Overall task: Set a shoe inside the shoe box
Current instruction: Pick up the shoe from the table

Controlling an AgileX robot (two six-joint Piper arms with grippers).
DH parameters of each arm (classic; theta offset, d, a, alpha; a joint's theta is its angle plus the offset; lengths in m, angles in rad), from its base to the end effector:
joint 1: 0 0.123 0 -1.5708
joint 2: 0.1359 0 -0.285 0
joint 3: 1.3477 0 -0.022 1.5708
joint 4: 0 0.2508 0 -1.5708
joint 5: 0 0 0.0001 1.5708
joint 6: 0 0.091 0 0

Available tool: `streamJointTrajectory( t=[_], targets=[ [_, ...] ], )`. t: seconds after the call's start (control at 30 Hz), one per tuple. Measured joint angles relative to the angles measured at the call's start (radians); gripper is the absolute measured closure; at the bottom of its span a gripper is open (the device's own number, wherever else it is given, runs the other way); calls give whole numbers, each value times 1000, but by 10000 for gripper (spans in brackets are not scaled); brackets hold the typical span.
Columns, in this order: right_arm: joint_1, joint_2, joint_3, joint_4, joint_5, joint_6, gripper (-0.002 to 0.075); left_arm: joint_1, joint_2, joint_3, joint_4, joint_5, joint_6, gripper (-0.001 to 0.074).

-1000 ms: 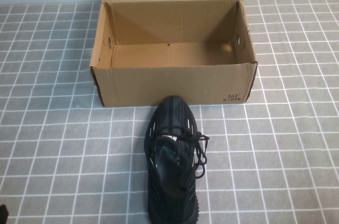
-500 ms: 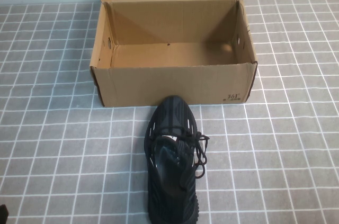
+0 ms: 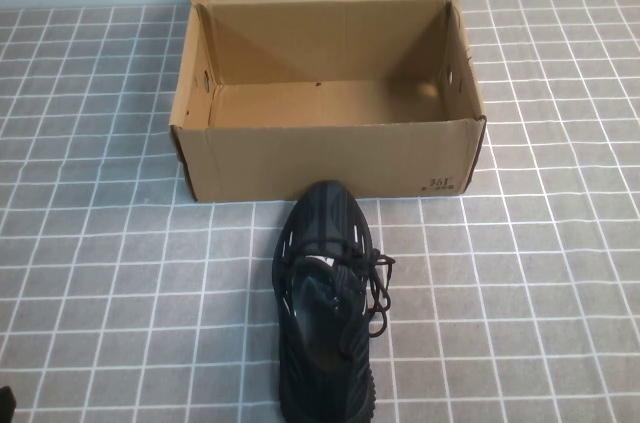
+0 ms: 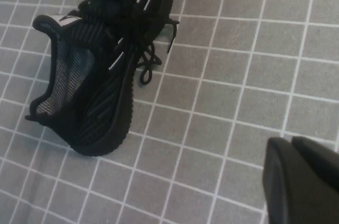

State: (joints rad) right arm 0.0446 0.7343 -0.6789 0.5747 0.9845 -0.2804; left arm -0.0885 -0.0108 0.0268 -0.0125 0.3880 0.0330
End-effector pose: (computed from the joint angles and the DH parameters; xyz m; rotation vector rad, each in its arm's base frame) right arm 0.1165 0.0465 0.3088 -0.1871 2.4005 0.6208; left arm 0.0520 -0.0051 0.1699 0.1069 1.8848 -0.0503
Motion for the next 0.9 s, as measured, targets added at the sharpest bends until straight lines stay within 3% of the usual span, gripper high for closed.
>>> streamJointTrajectory(
  t=[0.1, 0.2, 0.47, 0.67, 0.8, 0.9],
  targets=[
    [17, 157, -101, -2, 27, -58, 742, 0, 0, 0, 0, 0, 0, 736],
    [97, 280, -189, -7, 21, -78, 742, 0, 0, 0, 0, 0, 0, 736],
    [519, 570, -402, -141, 11, -109, 742, 0, 0, 0, 0, 0, 0, 736],
    [737, 753, -579, -279, 19, -155, 729, 0, 0, 0, 0, 0, 0, 736],
    [780, 830, -662, -305, 19, -258, 630, 0, 0, 0, 0, 0, 0, 736],
    [791, 874, -703, -313, -19, -330, 491, 0, 0, 0, 0, 0, 0, 736]
  ],
)
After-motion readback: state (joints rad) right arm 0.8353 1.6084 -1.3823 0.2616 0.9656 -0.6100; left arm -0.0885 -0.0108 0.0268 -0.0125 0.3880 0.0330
